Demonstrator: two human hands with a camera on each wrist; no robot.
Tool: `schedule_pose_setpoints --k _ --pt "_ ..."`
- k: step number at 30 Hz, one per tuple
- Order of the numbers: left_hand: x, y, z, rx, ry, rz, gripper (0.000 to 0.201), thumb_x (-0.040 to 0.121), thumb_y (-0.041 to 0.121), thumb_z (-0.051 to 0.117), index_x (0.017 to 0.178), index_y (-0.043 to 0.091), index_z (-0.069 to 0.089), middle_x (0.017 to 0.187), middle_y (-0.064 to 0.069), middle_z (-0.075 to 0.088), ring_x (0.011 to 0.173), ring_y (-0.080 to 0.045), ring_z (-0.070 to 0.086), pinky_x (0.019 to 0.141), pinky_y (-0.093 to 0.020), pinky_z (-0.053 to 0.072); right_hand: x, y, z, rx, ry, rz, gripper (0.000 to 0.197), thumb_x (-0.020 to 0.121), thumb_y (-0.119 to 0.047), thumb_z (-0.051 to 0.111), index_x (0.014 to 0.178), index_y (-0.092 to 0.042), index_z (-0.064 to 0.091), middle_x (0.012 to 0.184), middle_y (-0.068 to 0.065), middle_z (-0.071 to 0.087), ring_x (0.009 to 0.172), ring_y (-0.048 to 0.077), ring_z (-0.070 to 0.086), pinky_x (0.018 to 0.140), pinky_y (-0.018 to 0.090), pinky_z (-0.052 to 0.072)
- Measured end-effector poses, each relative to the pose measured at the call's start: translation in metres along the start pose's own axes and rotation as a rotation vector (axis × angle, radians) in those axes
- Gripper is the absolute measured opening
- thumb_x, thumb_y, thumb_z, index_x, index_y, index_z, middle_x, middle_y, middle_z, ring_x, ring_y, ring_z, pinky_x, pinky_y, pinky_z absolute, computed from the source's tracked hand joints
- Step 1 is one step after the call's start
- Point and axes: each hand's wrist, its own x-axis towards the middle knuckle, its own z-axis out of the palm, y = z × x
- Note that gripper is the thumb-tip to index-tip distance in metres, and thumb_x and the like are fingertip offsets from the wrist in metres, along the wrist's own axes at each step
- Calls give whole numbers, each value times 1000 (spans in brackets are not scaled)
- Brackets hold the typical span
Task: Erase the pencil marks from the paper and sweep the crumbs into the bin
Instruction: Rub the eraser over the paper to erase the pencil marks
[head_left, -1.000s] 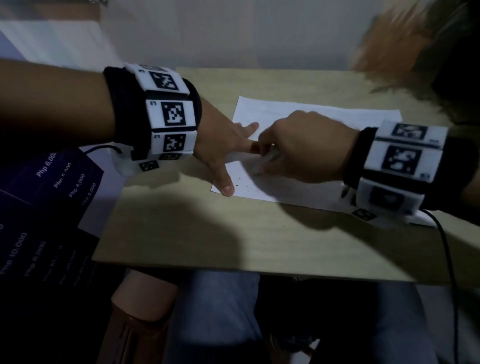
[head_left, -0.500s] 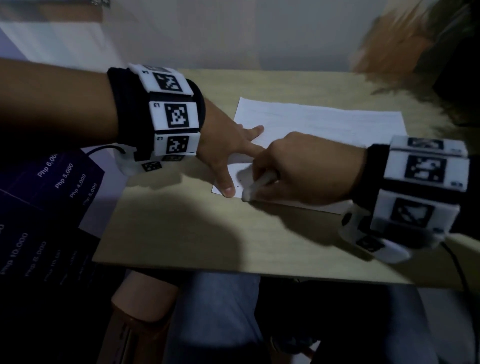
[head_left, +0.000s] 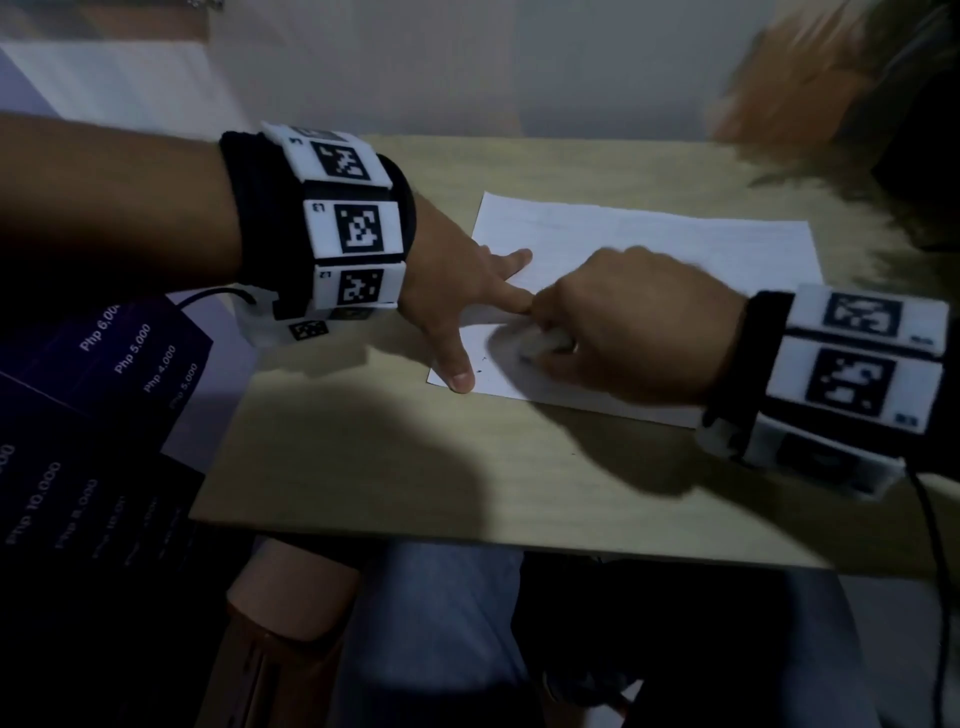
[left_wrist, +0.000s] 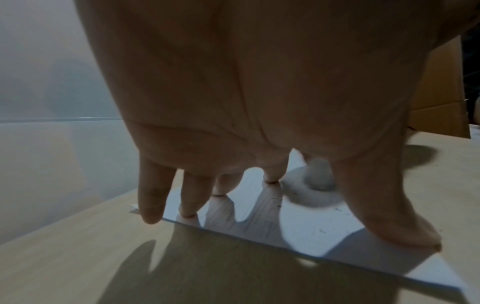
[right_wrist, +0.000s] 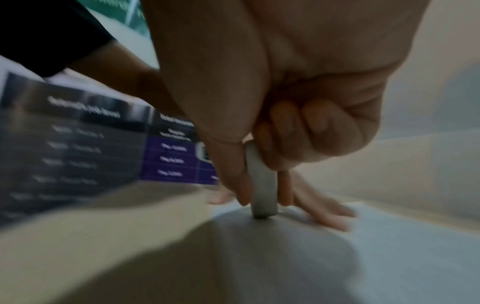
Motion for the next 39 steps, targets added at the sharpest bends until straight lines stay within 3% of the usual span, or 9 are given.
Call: schedule_pose_setpoints --k 5,10,15,19,23,27,31,35,39 --pt "2 0 0 10 2 3 105 81 71 64 151 58 -14 165 -1 -31 154 -31 14 119 -42 24 3 4 -7 176 -99 26 35 81 -58 49 72 -26 60 62 -9 50 61 20 51 63 32 42" --pt "4 -3 3 -3 7 25 109 79 72 66 152 57 -14 165 -2 -31 156 -30 6 123 -44 20 -6 -6 -4 -35 -31 -30 25 92 -46 50 81 -24 46 65 -4 33 60 28 40 60 32 36" --pt "7 -5 3 22 13 32 108 78 76 64 151 59 -15 165 0 -30 155 -31 10 123 -47 21 4 3 -11 150 -122 32 35 82 -58 56 93 -28 70 68 -8 52 73 28 56 72 37 51" --pt "6 -5 5 30 9 13 110 79 75 64 153 55 -15 165 1 -31 156 -29 6 123 -47 20 -3 -3 -6 3 -80 -18 27 88 -49 50 74 -25 50 66 -5 37 59 24 41 55 31 33" --pt "7 -4 4 25 7 12 111 78 76 63 148 59 -21 164 0 -33 157 -29 2 123 -47 20 -4 -2 -9 125 -166 -16 36 81 -65 55 83 -30 63 68 -7 52 70 28 56 70 38 52" --pt "6 -4 3 14 4 6 110 79 74 64 145 60 -24 164 1 -33 157 -28 4 123 -45 20 -2 8 -10 94 -95 29 40 79 -65 50 81 -26 60 67 -6 48 69 31 53 69 37 52" --pt "7 -5 5 -12 12 15 111 78 74 65 146 61 -23 164 0 -33 157 -29 2 122 -44 18 -11 -3 -8 186 -211 -45 34 83 -61 61 84 -28 67 65 -9 54 64 16 55 68 35 51" --pt "5 -3 2 -2 7 4 111 79 75 63 147 60 -23 164 -1 -33 157 -29 2 123 -47 21 5 14 -12 153 -119 64 60 70 -72 39 92 -26 70 69 -6 57 71 24 58 73 36 52" --pt "4 -3 4 -11 10 2 107 79 71 66 155 54 -8 165 0 -29 157 -28 3 123 -46 21 -3 -12 -3 89 -99 -43 29 91 -50 52 82 -22 56 65 -4 38 70 32 52 64 34 44"
